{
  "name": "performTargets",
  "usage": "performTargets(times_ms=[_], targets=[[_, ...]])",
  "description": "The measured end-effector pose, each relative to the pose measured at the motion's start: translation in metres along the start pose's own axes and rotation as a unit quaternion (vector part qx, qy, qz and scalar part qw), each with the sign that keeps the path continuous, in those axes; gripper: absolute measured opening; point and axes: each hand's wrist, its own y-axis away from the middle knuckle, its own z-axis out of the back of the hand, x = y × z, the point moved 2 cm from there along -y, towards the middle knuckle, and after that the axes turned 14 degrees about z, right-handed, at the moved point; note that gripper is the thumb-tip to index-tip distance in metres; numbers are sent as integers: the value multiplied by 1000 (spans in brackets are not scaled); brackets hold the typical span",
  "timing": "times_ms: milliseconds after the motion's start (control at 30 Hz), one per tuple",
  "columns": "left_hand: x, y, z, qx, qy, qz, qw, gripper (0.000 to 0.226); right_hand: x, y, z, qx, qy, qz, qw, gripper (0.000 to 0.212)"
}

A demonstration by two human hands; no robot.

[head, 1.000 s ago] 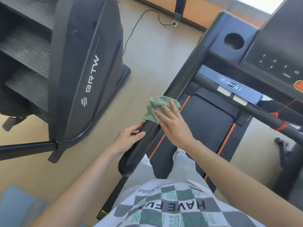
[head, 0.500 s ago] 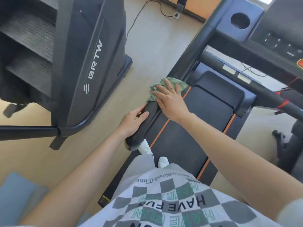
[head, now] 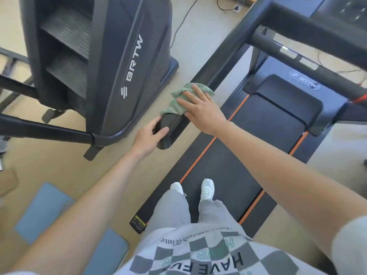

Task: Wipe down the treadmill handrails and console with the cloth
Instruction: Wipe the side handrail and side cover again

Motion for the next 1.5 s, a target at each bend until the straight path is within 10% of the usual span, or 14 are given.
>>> performTargets(times_ms=[833,1300,1500], targets=[[41,-32,46,265,86,-109,954,42,189,-3,-83,-117,28,-182,976,29],[18,-80,69,359,-27,-66,930,49,148,-45,-71,-175,-52,-437,881,71],[-33,-117,72,223,-77,-170,957,28,150,-52,-81,-254,-30,-452,854,68]])
